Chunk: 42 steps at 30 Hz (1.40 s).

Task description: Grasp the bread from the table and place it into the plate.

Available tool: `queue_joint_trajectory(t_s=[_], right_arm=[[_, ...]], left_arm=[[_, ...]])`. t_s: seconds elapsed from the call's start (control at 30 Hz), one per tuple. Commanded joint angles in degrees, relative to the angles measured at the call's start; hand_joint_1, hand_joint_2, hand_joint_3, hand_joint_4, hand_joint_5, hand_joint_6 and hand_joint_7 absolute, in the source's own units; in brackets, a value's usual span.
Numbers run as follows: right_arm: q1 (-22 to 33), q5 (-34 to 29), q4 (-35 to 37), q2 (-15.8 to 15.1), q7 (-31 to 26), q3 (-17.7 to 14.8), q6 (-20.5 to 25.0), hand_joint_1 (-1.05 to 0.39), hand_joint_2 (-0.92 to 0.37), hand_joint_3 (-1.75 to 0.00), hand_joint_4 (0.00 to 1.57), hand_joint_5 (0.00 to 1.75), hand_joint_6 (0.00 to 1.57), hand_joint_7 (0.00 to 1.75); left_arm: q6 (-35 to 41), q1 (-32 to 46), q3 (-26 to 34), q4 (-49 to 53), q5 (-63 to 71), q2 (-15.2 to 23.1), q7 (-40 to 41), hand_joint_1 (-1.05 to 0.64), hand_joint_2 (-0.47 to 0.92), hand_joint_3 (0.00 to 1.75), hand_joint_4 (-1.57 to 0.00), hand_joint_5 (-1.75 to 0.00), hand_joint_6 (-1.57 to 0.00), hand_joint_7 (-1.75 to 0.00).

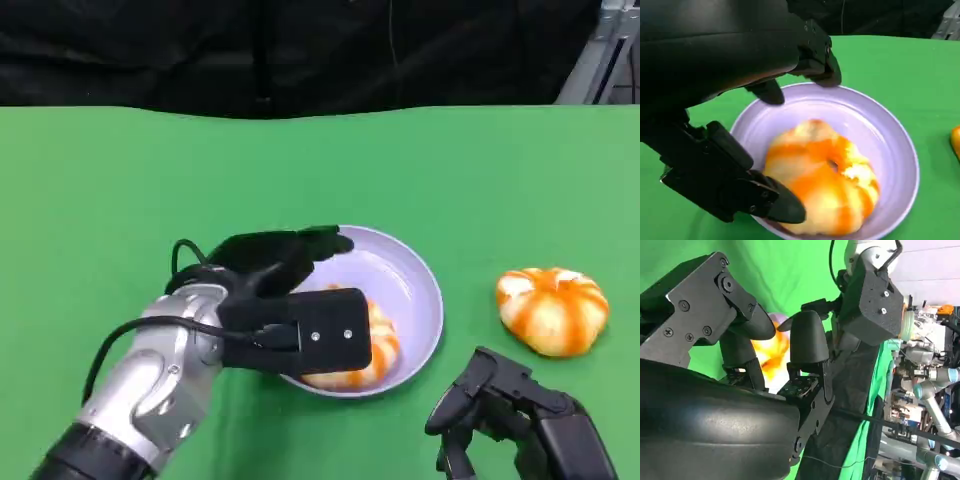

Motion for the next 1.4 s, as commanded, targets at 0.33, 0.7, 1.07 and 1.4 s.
queue_joint_trajectory(t_s=[0.33,0.7,1.07,1.4], right_arm=[[-0.3,0.7,-0.2,-0.3,0.0,-0.5,0.6,0.04,-0.31,-1.47,0.66,1.75,0.64,1.59],[-0.3,1.3,0.3,-0.7,0.3,-1.0,0.2,0.03,-0.31,-1.47,0.65,1.75,0.63,1.59],[-0.6,1.8,0.7,-1.0,0.7,-1.1,-0.1,0.04,-0.30,-1.48,0.66,1.75,0.63,1.60],[-0.3,2.0,0.5,-1.6,1.2,-1.8,-0.3,0.04,-0.31,-1.47,0.66,1.75,0.62,1.58]], left_arm=[[-1.9,5.4,6.7,-11.0,-4.7,4.9,0.8,-0.71,0.92,0.26,-0.14,-0.85,-0.18,-0.39],[-15.1,22.1,22.6,-18.9,-26.6,0.5,6.9,-0.33,0.92,0.28,-0.61,-1.07,-0.65,-0.58],[-22.7,37.6,27.9,-23.2,-40.3,-4.3,7.3,-0.12,0.52,1.09,-0.73,-1.36,-0.75,-1.06],[-27.4,44.7,29.7,-22.3,-42.7,-7.1,7.6,0.00,0.40,1.45,-0.83,-1.75,-0.78,-1.57]])
